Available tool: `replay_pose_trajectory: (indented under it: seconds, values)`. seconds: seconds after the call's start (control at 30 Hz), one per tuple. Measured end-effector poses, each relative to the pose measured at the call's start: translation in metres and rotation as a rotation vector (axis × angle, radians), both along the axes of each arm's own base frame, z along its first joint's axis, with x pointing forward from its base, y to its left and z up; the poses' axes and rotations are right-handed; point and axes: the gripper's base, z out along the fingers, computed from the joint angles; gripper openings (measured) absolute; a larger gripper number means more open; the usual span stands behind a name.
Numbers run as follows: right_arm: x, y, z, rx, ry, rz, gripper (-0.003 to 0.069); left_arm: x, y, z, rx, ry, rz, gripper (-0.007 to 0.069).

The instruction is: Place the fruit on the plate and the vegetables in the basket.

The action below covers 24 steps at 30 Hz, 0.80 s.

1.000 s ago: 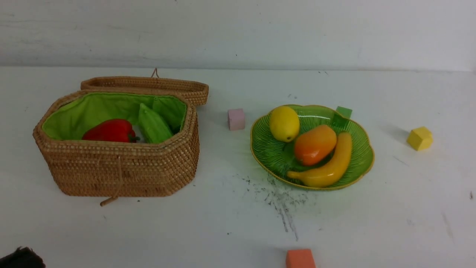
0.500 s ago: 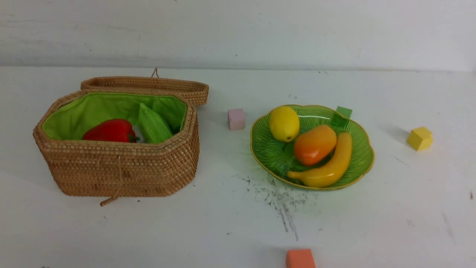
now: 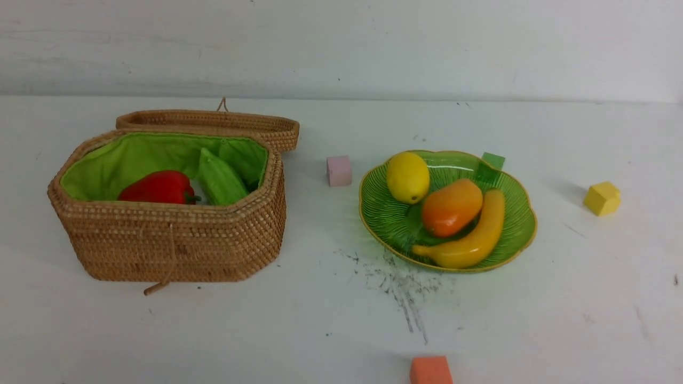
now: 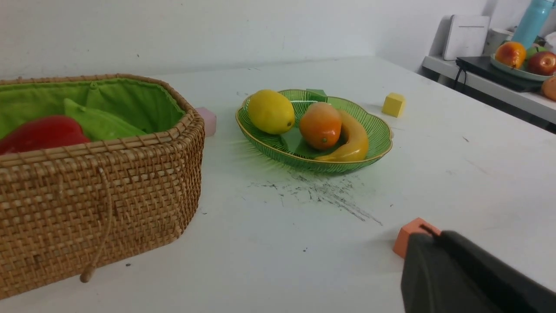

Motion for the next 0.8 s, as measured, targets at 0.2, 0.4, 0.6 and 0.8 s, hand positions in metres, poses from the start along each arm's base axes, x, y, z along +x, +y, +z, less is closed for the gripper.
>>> replay_pose_trajectory:
  seconds: [0.2,0.4,0.6,0.8]
  values:
    - [0.008,-0.002,-0.050,-0.044,-0.183,-0.026,-0.0018,0.000,0.000,0.000,0.000,0.000,0.000,-0.0010]
    - [0.012,-0.002,-0.087,-0.044,-0.118,-0.029,-0.0018,0.000,0.000,0.000,0.001,0.002,0.000,-0.0008]
    - [0.012,-0.002,-0.087,-0.022,-0.120,-0.029,-0.0018,0.000,0.000,0.000,0.001,0.003,0.000,-0.0005]
    - [0.012,-0.001,-0.087,-0.017,-0.120,-0.028,-0.0017,0.000,0.000,0.000,0.001,0.003,0.000,0.0001]
